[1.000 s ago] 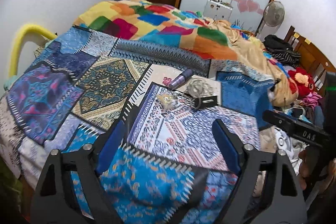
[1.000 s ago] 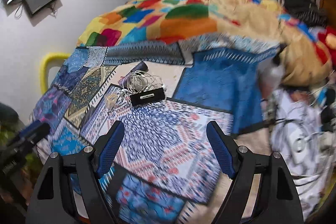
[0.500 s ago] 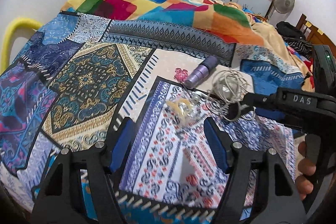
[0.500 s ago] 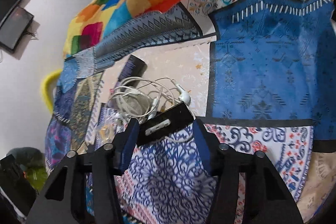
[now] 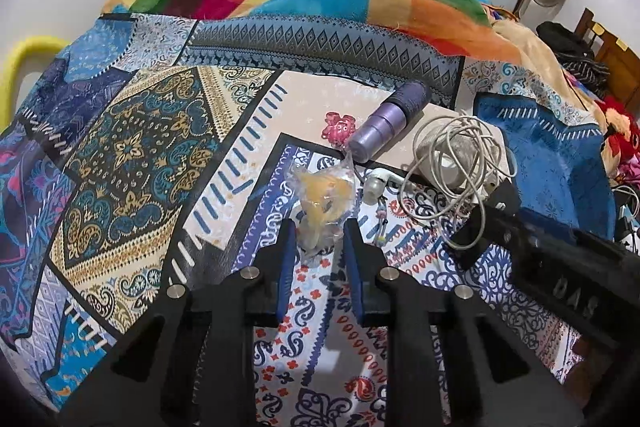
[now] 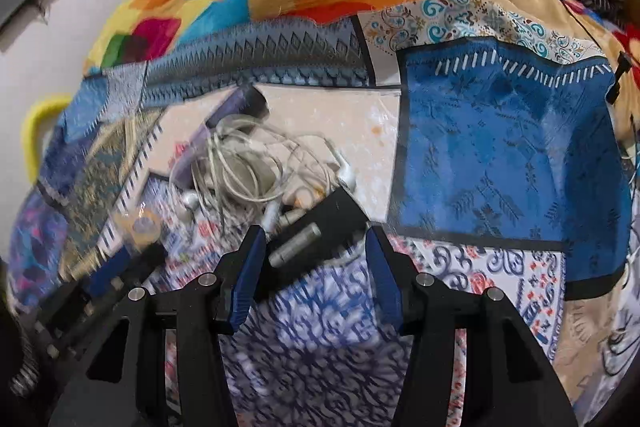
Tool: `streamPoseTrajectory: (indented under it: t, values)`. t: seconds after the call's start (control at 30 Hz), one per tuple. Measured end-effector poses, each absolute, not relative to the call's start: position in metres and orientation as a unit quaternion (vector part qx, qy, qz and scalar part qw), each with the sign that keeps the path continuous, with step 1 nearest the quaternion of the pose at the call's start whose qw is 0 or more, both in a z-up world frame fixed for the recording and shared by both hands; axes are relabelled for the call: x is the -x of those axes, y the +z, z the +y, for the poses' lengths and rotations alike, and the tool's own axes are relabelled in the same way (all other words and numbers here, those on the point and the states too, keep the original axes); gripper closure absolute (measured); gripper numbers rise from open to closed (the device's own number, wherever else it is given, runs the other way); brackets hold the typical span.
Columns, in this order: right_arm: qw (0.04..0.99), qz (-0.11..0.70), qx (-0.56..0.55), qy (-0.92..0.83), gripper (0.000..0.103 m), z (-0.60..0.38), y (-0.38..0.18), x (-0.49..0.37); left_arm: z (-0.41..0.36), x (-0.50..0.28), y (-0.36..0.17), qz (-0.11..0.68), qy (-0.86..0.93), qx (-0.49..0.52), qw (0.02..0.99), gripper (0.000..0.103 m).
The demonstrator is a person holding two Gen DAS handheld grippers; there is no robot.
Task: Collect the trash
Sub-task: 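Grasp the clear bag of yellow items with the left tool while the right tool grasps the black holder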
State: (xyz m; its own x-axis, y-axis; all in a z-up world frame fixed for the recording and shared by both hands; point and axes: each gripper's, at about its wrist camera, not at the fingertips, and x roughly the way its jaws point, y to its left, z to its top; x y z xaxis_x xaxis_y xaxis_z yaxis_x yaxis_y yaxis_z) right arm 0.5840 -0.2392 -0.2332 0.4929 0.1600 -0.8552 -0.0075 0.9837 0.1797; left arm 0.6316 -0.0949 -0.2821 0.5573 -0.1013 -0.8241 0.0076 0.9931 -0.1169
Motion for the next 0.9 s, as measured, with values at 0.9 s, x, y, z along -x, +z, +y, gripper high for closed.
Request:
streamPoseTrajectory:
  t: [0.9]
  values:
    - [0.866, 0.487, 0.025, 0.110, 0.055, -0.261, -0.232, -0.547, -0.100, -0.552, -0.282, 0.484, -0.074, 0.050, 0.870, 0.089]
